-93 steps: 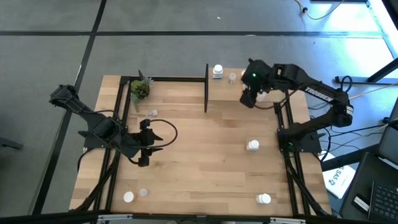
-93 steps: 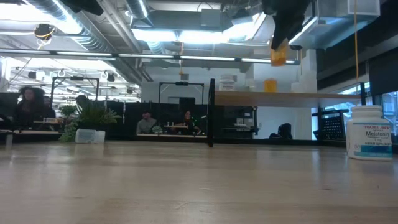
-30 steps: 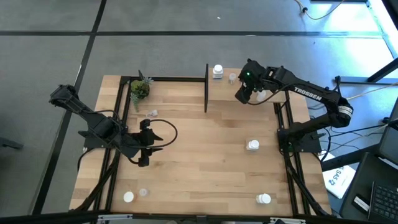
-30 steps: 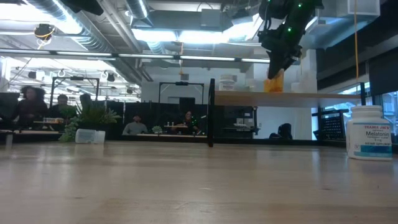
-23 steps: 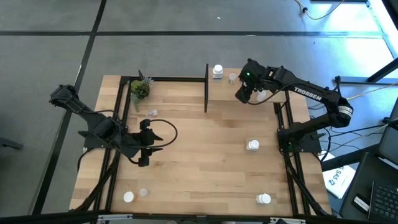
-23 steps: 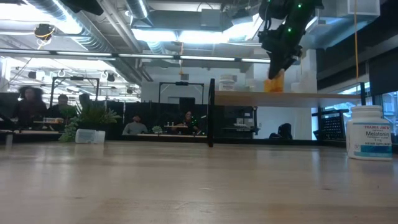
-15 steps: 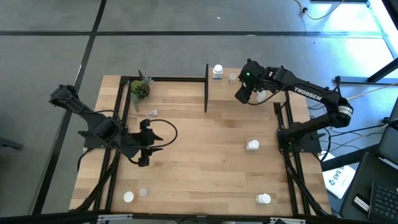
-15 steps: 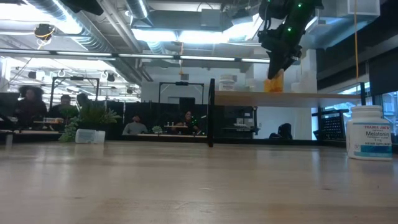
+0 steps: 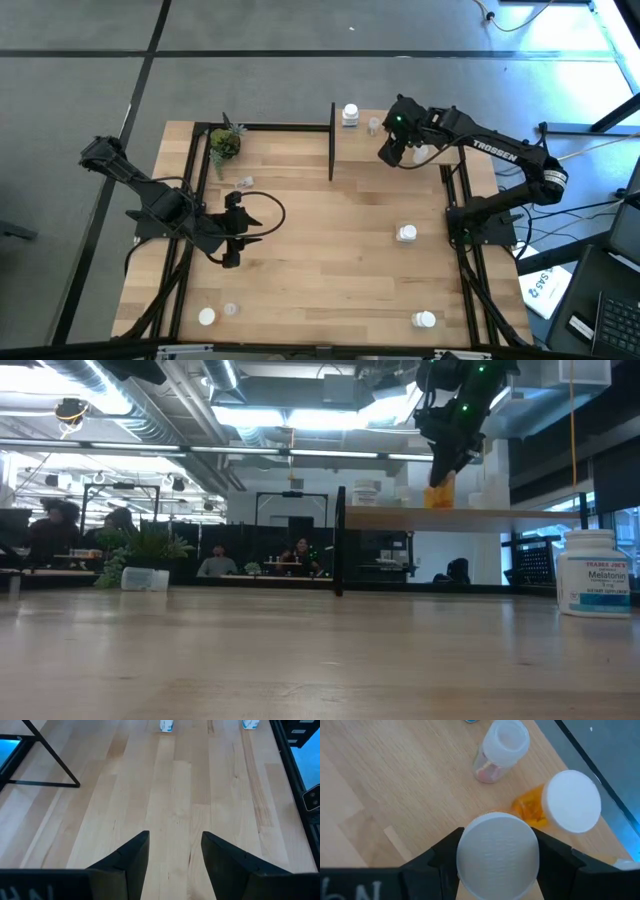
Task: Pick and place medicine bottles onto shelf by color
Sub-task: Put the top orange pill bottle on the shelf aligned with the other orange pill bottle
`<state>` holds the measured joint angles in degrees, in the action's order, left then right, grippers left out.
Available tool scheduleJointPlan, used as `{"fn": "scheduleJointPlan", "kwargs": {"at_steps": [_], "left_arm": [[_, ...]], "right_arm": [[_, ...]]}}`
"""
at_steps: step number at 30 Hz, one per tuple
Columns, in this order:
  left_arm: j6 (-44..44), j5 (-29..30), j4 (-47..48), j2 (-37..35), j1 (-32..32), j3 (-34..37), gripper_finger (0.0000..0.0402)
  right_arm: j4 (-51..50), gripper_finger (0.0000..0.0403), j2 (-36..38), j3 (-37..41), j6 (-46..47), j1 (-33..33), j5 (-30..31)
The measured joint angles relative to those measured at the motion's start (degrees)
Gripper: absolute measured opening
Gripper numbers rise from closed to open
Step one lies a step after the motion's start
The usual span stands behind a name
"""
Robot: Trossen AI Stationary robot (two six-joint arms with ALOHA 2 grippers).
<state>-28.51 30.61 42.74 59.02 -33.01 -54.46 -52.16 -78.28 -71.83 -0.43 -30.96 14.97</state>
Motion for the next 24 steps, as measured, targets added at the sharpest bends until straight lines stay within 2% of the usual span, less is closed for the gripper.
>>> {"fn": "scheduleJointPlan", "kwargs": {"at_steps": [8,13,18,24], "left_arm": [[0.0,0.0,0.0,0.0,0.0,0.0,0.0174],[0.0,0.0,0.0,0.0,0.0,0.0,0.0174],[0.0,0.0,0.0,0.0,0.0,0.0,0.0174],[0.0,0.0,0.0,0.0,0.0,0.0,0.0174]], "right_arm": [[-0.4,0.0201,-0.6,0.0,0.1,-0.5,0.9],[0.5,0.0201,-2.1,-0.1,0.1,-0.8,-3.2],[0.8,0.0201,-2.8,-0.2,0.2,-0.9,1.0],[0.7,0.0201,-2.8,-0.2,0.3,-0.9,1.2]]}}
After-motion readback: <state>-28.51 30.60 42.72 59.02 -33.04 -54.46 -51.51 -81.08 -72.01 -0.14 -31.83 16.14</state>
